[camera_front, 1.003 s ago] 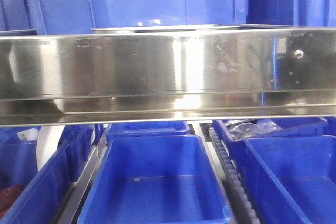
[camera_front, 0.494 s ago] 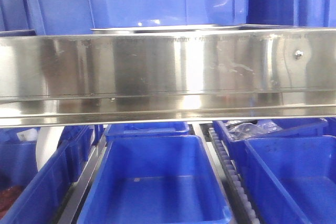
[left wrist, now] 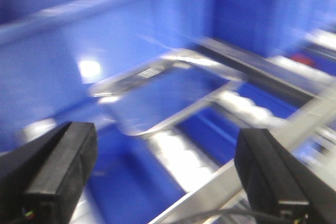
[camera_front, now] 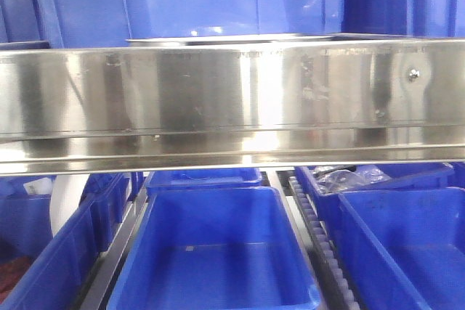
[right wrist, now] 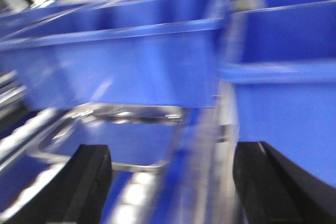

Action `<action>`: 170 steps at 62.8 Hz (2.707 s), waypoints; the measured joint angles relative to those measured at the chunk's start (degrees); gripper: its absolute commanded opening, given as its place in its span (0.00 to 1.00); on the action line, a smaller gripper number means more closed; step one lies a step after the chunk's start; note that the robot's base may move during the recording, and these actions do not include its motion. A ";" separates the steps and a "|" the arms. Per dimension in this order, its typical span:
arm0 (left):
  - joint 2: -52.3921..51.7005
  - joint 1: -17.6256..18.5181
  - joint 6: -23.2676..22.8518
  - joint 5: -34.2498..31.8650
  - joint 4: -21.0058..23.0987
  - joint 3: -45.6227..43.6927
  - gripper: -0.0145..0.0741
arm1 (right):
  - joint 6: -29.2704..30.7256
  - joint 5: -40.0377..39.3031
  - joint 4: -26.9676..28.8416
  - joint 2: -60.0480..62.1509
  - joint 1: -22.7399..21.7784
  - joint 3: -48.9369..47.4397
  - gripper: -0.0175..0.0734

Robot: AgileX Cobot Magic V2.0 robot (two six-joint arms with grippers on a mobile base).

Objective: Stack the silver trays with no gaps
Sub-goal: 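Close both grippers on opposite edges of the small silver tray, then lift the tray with both grippers and pull it off the shelf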

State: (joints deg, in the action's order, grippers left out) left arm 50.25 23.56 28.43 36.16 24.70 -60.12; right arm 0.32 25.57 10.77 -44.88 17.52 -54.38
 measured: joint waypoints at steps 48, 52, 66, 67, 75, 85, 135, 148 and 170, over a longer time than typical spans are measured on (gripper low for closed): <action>48.70 6.47 -42.39 27.72 -29.13 -43.40 0.65 | -16.10 36.40 -13.98 -52.11 8.23 -48.71 0.83; 50.72 6.52 -45.70 29.30 -30.96 -44.73 0.65 | -17.44 36.18 -13.98 -53.26 8.23 -48.79 0.83; 56.20 6.52 -51.03 29.09 -32.65 -45.60 0.65 | -19.92 35.97 -13.98 -57.68 7.09 -48.89 0.83; 56.50 6.42 -51.43 29.09 -32.65 -45.60 0.65 | -19.92 35.96 -13.98 -58.01 6.97 -48.89 0.83; 58.30 5.77 -53.67 28.81 -32.38 -45.60 0.65 | -19.96 35.31 -13.98 -60.48 5.98 -48.89 0.83; 59.31 4.40 -54.61 27.54 -31.75 -45.60 0.65 | -19.84 33.49 -13.98 -62.64 4.96 -48.89 0.83; 59.90 2.55 -55.05 24.27 -30.60 -45.64 0.65 | -17.41 28.26 -12.75 -67.96 4.75 -48.89 0.83; 59.90 2.21 -55.05 24.37 -30.60 -45.64 0.65 | -17.41 28.48 -12.39 -68.06 4.75 -48.89 0.83; 62.04 2.21 -55.05 26.46 -29.07 -45.64 0.65 | -17.27 30.16 -12.08 -68.06 4.85 -49.03 0.83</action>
State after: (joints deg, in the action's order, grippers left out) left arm 112.29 25.77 -26.62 62.63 -4.38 -105.76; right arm -16.94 55.74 -1.31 -112.94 22.36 -103.41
